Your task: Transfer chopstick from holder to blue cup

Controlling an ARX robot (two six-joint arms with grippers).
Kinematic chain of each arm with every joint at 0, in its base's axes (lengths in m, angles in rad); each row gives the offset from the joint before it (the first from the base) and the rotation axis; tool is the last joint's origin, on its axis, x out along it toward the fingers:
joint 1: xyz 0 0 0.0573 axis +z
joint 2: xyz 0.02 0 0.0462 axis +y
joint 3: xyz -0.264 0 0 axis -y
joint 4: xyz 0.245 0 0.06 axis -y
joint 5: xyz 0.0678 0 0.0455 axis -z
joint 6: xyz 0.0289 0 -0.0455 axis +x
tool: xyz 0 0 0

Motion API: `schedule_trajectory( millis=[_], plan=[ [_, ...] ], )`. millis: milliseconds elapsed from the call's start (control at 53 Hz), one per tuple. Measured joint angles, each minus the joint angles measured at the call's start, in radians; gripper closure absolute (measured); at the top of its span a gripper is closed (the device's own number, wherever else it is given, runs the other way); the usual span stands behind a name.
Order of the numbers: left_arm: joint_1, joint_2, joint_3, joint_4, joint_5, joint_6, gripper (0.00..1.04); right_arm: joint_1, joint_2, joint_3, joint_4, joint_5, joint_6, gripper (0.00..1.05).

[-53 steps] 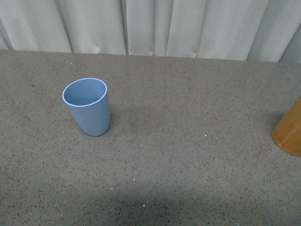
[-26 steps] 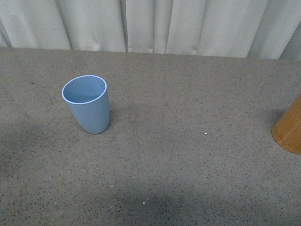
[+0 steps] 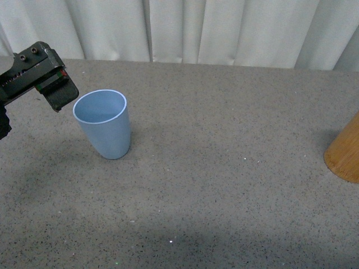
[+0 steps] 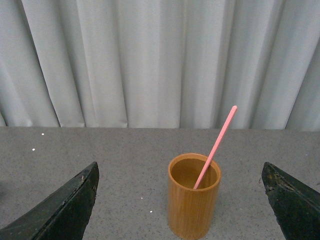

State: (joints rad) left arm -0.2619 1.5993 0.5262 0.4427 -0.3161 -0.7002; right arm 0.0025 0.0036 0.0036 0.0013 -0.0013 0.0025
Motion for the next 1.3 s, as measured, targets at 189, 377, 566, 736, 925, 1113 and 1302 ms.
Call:
schedule_trajectory(
  millis=[189, 377, 566, 736, 925, 1113, 1302],
  plan=[
    [0.0, 0.056, 0.031, -0.014, -0.032, -0.006, 0.07, 0.0, 0.0, 0.0, 0.0, 0.0, 0.0, 0.1],
    [-0.011, 0.101, 0.064, -0.029, -0.049, -0.014, 0.07, 0.0, 0.0, 0.0, 0.0, 0.0, 0.0, 0.1],
    [-0.035, 0.125, 0.087, -0.035, -0.052, -0.021, 0.07, 0.0, 0.0, 0.0, 0.0, 0.0, 0.0, 0.1],
    [-0.044, 0.147, 0.103, -0.04, -0.059, -0.032, 0.07, 0.0, 0.0, 0.0, 0.0, 0.0, 0.0, 0.1],
    [-0.049, 0.172, 0.119, -0.056, -0.06, -0.039, 0.07, 0.0, 0.0, 0.0, 0.0, 0.0, 0.0, 0.1],
    [-0.05, 0.187, 0.129, -0.064, -0.068, -0.04, 0.07, 0.0, 0.0, 0.0, 0.0, 0.0, 0.0, 0.1],
    [-0.053, 0.189, 0.132, -0.072, -0.073, -0.043, 0.07, 0.0, 0.0, 0.0, 0.0, 0.0, 0.0, 0.1]
  ],
)
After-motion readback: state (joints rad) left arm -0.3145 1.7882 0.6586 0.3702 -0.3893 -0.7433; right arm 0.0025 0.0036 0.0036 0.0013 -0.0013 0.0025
